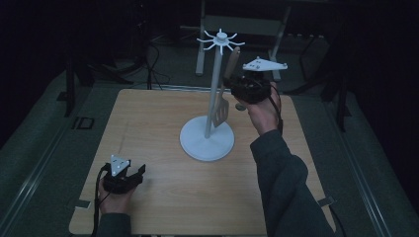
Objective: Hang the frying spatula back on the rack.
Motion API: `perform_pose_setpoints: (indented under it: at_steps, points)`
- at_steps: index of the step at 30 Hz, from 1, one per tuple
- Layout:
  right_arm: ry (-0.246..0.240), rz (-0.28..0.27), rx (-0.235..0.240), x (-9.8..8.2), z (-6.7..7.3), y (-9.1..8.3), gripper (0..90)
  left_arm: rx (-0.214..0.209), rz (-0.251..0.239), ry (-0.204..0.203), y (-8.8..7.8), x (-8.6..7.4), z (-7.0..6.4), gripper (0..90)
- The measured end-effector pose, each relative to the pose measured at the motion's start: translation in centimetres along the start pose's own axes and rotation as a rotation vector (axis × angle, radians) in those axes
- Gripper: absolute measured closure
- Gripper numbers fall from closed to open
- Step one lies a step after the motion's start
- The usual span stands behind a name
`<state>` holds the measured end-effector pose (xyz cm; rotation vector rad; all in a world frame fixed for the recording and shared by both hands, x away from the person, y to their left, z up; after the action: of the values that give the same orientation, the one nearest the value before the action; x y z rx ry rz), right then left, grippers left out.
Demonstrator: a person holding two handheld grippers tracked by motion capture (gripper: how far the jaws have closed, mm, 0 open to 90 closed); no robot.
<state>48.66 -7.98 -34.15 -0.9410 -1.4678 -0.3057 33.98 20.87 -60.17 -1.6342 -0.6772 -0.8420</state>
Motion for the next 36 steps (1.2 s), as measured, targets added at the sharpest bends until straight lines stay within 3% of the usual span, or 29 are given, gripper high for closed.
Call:
perform_pose_setpoints:
  at_steps: [27, 36]
  points:
    - [0.007, 0.032, 0.002, -0.2, 0.2, 1.3, 74.3, 0.0, -0.005, -0.002, -0.1, 0.1, 0.0, 41.3]
    - [0.02, 0.014, 0.004, -0.3, 0.2, 1.2, 74.0, 0.0, -0.006, -0.002, -0.1, 0.1, 0.0, 41.3]
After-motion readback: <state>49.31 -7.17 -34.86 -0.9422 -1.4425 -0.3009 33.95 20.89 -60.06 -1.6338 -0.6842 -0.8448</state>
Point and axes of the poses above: each handheld gripper's, and its own axes: y roughly forward along the jaws, x roughly out of its top, z roughly to its left, the point moved 10 cm from there along y, roughly forward along the jaws, and after that the axes turned 8 degrees about -y, right-handed, at the moved point
